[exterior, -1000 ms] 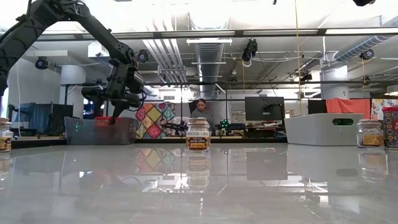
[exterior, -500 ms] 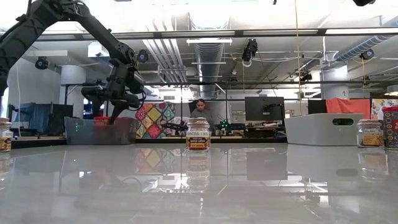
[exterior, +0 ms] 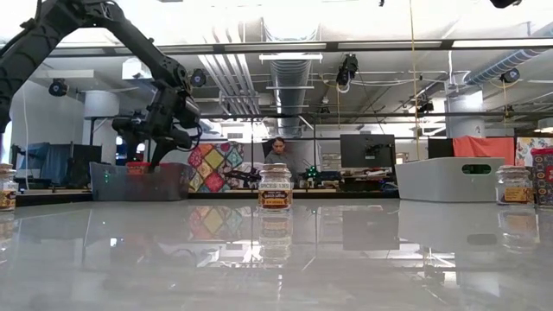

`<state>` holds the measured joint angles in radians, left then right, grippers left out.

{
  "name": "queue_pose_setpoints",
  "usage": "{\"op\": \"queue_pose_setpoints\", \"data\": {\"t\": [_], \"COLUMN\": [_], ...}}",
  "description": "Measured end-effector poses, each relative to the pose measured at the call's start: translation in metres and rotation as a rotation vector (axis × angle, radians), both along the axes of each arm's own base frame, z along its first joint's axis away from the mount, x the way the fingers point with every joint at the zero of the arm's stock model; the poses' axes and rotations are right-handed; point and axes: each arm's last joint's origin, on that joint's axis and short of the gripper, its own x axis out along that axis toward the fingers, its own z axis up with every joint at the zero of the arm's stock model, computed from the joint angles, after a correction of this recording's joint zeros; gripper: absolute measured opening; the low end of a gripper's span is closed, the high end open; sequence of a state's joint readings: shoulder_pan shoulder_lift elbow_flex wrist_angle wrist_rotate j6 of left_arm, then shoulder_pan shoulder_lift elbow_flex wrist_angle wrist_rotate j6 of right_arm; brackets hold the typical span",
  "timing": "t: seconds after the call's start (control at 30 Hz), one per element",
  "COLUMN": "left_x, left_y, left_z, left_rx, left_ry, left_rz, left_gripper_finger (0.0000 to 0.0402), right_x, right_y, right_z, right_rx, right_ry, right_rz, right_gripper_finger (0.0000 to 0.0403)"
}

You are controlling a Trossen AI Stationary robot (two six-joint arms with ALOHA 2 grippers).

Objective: Sort spices by type
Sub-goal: Put the red seasoning can into the black bin

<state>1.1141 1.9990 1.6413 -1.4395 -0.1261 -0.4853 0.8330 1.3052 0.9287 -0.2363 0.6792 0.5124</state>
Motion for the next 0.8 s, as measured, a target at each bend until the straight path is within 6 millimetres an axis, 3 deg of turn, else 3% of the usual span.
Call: {"op": "queue_pose_setpoints", "data": {"t": [0.5,0.8], "left_x": [-0.001,-0.011], "left_y": [-0.006,-0.02], "left_z": [0.014,0.052], "left_rx": [0.015,0.105], "left_ry": [-0.036,-0.11], "left_rz": [-0.027,-0.093], "left_gripper_finger": [0.0245,0.0245], "right_x": [0.0,0.001], "right_y": [0.0,-0.004], "right_z": [0.001,0.003], "right_rx": [-0.006,-0.016], "right_ry": [-0.003,-0.007], "right_rz": [0.005,0.001], "right_gripper_finger": [0.0357,0.0357]}}
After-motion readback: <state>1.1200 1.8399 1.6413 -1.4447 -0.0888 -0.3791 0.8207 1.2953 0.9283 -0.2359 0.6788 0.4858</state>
